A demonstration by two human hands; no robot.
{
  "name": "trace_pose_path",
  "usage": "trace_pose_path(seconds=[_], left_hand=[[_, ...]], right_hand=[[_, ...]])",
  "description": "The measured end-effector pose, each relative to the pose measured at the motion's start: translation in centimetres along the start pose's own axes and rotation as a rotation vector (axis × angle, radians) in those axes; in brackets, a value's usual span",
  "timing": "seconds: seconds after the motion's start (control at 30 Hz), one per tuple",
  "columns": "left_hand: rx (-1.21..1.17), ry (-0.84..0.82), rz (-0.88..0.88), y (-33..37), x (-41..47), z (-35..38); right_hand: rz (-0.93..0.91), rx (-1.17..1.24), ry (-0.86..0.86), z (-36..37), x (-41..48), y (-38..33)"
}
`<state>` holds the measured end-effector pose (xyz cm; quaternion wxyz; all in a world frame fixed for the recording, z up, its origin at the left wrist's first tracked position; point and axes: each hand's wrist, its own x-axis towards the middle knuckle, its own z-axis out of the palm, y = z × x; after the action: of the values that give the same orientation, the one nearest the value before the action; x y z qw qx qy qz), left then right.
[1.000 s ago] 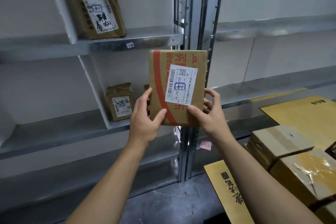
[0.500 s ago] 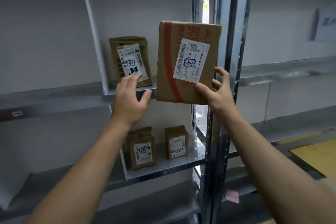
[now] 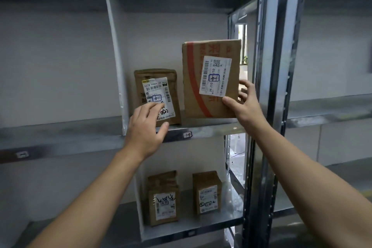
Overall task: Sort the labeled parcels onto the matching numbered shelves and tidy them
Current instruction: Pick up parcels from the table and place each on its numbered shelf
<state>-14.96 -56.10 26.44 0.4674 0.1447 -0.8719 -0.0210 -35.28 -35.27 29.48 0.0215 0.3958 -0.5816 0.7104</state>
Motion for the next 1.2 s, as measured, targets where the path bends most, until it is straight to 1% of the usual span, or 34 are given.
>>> trace_pose_path(seconds=[0.27, 0.43, 0.53, 0.7, 0.83, 1.03, 1.2], left_hand=[[0.175, 0.089, 0.070, 0.0, 4.1, 0.1], [0.227, 0.090, 0.082, 0.4, 5.5, 0.8], [0.235, 0.073, 0.081, 0.6, 4.7, 2.0], [0.236, 0.058, 0.041, 0.8, 4.0, 3.4], [0.235, 0.079, 0.032, 0.9, 4.1, 3.9], [0.229, 0.117, 0.028, 1.2, 3.8, 4.4], [0.233, 0.110, 0.031, 1.3, 3.6, 4.6]], right_hand=[[0.088, -0.081, -0.054, -0.3, 3.8, 3.6], [0.093, -0.148, -0.069, -0.7, 5.2, 4.6], [0.087, -0.202, -0.055, -0.5, 5.4, 5.1], [0.092, -0.188, -0.065, -0.5, 5.8, 5.3], [0.069, -0.157, -0.076, -0.5, 5.6, 5.0], [0.062, -0.133, -0.044, -0.3, 5.6, 5.2], [0.072, -0.181, -0.022, -0.2, 5.8, 5.2]])
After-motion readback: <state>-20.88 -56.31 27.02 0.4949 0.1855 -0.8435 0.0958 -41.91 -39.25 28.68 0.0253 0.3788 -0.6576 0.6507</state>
